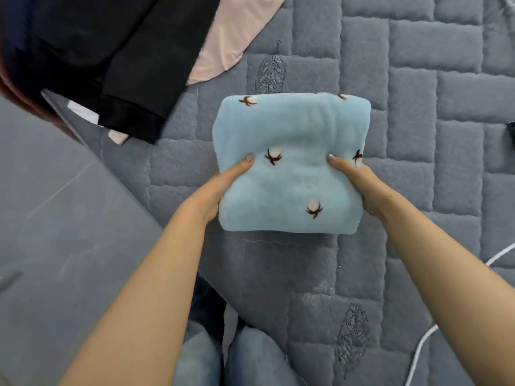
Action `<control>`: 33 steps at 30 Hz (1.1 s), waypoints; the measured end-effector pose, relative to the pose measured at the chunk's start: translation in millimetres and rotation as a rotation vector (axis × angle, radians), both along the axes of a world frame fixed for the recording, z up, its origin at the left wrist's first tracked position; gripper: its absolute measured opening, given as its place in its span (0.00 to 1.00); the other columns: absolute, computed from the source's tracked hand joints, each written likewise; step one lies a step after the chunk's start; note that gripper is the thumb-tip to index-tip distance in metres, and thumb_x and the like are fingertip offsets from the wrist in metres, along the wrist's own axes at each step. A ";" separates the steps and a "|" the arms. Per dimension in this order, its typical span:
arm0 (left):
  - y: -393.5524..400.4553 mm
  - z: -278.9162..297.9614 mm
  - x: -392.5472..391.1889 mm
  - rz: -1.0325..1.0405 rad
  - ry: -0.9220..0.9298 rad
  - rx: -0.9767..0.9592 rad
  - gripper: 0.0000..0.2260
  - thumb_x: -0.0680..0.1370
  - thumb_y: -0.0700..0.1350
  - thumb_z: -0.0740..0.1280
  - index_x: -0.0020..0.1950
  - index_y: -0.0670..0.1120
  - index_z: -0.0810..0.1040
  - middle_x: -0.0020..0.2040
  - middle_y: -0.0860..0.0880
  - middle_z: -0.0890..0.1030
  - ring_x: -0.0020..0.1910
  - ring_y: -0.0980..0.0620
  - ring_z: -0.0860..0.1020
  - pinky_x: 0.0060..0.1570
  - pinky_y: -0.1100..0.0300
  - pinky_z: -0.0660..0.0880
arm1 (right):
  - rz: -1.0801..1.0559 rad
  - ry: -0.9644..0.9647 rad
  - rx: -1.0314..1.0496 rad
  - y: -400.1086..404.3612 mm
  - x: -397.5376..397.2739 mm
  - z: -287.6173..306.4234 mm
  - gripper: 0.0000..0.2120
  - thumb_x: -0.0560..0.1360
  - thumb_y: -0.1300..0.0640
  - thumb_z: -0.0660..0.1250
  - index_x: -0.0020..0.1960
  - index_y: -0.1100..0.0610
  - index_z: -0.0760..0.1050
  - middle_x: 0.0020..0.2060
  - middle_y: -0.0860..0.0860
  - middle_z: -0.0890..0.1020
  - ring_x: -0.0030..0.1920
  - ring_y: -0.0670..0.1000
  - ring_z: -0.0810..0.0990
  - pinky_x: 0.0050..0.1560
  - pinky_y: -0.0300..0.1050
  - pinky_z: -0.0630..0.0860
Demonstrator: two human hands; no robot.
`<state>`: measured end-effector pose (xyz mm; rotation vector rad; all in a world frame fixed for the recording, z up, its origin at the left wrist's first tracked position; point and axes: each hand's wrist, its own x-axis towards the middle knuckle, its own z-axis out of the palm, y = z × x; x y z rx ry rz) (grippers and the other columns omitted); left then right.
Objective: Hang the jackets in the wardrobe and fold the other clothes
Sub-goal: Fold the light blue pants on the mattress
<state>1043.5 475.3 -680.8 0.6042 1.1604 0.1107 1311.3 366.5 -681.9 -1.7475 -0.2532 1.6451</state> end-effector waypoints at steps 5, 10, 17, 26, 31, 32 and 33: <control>-18.7 29.7 -7.6 0.020 -0.024 -0.051 0.21 0.69 0.59 0.75 0.59 0.53 0.82 0.56 0.48 0.85 0.54 0.50 0.83 0.46 0.57 0.80 | 0.069 0.115 -0.045 -4.1 -4.1 41.2 0.25 0.70 0.40 0.70 0.64 0.48 0.76 0.55 0.52 0.84 0.53 0.54 0.84 0.42 0.47 0.82; -58.4 111.4 -58.4 0.248 -0.090 -0.074 0.13 0.68 0.57 0.76 0.50 0.53 0.87 0.54 0.46 0.85 0.50 0.48 0.84 0.40 0.58 0.81 | 0.139 0.153 -0.035 -3.2 -46.9 124.0 0.24 0.69 0.42 0.72 0.63 0.49 0.77 0.57 0.53 0.84 0.54 0.56 0.84 0.42 0.48 0.82; -101.7 255.0 -198.4 0.530 -0.113 0.029 0.16 0.68 0.58 0.75 0.52 0.52 0.86 0.53 0.47 0.85 0.50 0.48 0.85 0.38 0.58 0.81 | 0.354 0.202 0.008 33.6 -182.6 262.2 0.25 0.67 0.44 0.76 0.61 0.49 0.79 0.55 0.55 0.84 0.53 0.58 0.84 0.41 0.52 0.82; -208.7 402.1 -452.7 0.991 -0.110 0.311 0.20 0.66 0.56 0.78 0.56 0.53 0.85 0.57 0.47 0.84 0.55 0.46 0.83 0.44 0.54 0.82 | 0.745 0.184 0.171 37.0 -472.4 418.9 0.42 0.60 0.44 0.81 0.71 0.49 0.71 0.66 0.53 0.77 0.59 0.58 0.81 0.55 0.56 0.80; -288.5 474.4 -571.3 1.303 -0.057 0.494 0.13 0.69 0.50 0.77 0.52 0.51 0.87 0.54 0.48 0.85 0.49 0.50 0.85 0.37 0.60 0.81 | 1.062 0.282 0.211 4.0 -624.0 502.5 0.22 0.66 0.46 0.79 0.57 0.50 0.82 0.54 0.55 0.85 0.52 0.58 0.85 0.42 0.52 0.82; -304.1 486.5 -592.2 1.356 -0.063 0.514 0.14 0.69 0.50 0.77 0.53 0.51 0.86 0.53 0.48 0.85 0.49 0.50 0.85 0.38 0.60 0.81 | 1.128 0.273 0.233 -2.4 -653.5 516.7 0.23 0.66 0.45 0.79 0.59 0.50 0.81 0.54 0.54 0.85 0.52 0.58 0.84 0.43 0.51 0.82; -320.0 498.4 -612.7 1.411 -0.067 0.543 0.15 0.69 0.49 0.76 0.54 0.50 0.86 0.53 0.48 0.85 0.49 0.50 0.85 0.38 0.60 0.81 | 1.187 0.264 0.257 -8.7 -682.5 530.5 0.26 0.65 0.44 0.79 0.60 0.49 0.80 0.54 0.54 0.84 0.53 0.57 0.84 0.43 0.51 0.82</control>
